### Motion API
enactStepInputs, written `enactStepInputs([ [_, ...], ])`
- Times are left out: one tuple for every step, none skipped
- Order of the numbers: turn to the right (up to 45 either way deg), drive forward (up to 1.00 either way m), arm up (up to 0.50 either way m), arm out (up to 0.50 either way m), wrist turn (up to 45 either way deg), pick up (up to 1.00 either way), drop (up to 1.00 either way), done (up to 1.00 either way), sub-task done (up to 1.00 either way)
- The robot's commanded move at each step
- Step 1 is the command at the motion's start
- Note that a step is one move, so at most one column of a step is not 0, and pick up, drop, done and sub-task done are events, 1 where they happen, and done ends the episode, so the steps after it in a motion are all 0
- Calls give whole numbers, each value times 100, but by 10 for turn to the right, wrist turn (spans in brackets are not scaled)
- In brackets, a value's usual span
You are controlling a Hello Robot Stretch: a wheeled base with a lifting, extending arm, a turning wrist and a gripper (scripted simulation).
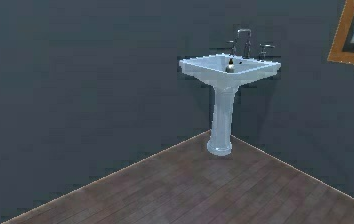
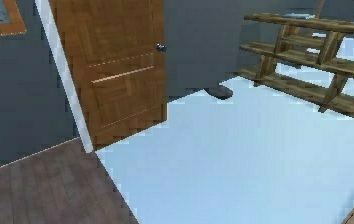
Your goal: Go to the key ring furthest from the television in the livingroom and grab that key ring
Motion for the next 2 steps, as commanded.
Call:
enactStepInputs([
  [450, 0, 0, 0, 0, 0, 0, 0, 0],
  [450, 0, 0, 0, 0, 0, 0, 0, 0],
])
